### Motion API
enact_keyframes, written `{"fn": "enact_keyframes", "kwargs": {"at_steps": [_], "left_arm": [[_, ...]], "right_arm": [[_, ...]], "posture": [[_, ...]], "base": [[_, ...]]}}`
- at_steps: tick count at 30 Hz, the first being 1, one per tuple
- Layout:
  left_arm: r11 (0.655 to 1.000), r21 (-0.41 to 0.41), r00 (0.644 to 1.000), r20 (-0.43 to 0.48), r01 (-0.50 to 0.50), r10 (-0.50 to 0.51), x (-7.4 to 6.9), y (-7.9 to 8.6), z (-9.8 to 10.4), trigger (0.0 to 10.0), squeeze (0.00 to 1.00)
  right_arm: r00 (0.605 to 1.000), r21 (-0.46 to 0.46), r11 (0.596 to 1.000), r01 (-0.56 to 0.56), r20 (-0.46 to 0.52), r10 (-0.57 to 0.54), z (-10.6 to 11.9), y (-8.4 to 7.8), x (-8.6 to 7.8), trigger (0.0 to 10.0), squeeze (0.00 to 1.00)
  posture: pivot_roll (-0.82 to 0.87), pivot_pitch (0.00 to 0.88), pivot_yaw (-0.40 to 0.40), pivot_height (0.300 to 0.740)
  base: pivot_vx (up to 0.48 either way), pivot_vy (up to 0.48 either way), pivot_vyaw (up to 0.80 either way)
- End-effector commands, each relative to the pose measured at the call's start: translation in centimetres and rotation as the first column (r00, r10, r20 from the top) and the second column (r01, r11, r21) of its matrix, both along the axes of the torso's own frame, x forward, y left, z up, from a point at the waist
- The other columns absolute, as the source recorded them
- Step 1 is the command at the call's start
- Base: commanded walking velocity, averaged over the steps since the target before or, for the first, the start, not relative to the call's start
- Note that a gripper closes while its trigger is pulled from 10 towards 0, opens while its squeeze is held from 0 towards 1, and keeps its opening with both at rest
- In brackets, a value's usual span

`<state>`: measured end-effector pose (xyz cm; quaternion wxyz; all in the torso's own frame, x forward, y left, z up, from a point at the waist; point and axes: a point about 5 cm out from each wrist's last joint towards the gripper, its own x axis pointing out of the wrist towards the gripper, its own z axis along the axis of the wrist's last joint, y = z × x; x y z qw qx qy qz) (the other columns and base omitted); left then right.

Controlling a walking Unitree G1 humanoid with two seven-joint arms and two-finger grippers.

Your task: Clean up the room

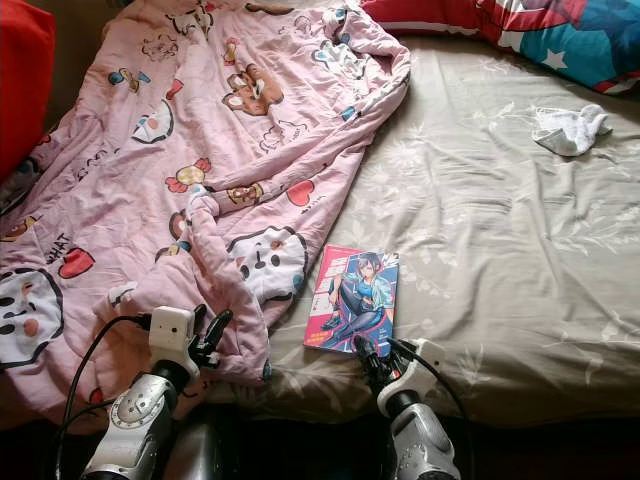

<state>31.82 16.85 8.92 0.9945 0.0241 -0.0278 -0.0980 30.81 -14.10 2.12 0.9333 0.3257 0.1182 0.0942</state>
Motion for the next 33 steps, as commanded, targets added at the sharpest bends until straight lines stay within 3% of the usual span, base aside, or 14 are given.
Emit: {"fn": "enact_keyframes", "kwargs": {"at_steps": [1,19,23,29,33], "left_arm": [[1.000,0.016,0.999,-0.051,-0.005,0.006,-0.6,0.4,-1.1,10.0,0.00],[1.000,0.018,0.998,-0.059,-0.003,0.004,-0.3,0.2,-1.2,10.0,0.00],[1.000,0.019,0.998,-0.057,-0.003,0.004,-0.2,0.1,-1.1,10.0,0.00],[1.000,0.030,0.999,-0.049,0.005,-0.004,0.1,-0.2,-1.0,10.0,0.00],[1.000,0.029,0.999,-0.049,0.005,-0.004,0.1,-0.2,-1.0,10.0,0.00]], "right_arm": [[0.996,0.040,0.999,-0.033,-0.084,0.036,-1.8,1.1,-1.5,0.0,0.00],[0.998,0.024,0.999,-0.039,-0.055,0.040,-1.3,1.1,-1.1,0.0,0.00],[1.000,-0.012,1.000,-0.027,-0.006,0.027,-0.4,0.8,-0.4,0.0,0.00],[0.987,-0.085,0.996,0.020,0.159,-0.006,2.4,0.3,1.1,0.0,0.00],[0.984,-0.090,0.995,0.030,0.179,-0.013,2.7,0.1,1.2,0.0,0.00]], "posture": [[0.00,0.336,0.072,0.566],[0.00,0.325,0.068,0.566],[-0.01,0.318,0.065,0.566],[-0.02,0.306,0.059,0.566],[-0.02,0.303,0.058,0.566]], "base": [[0.000,0.000,0.00],[0.000,0.000,0.00],[0.000,0.000,0.00],[0.000,0.000,0.00],[0.000,0.000,0.00]]}}
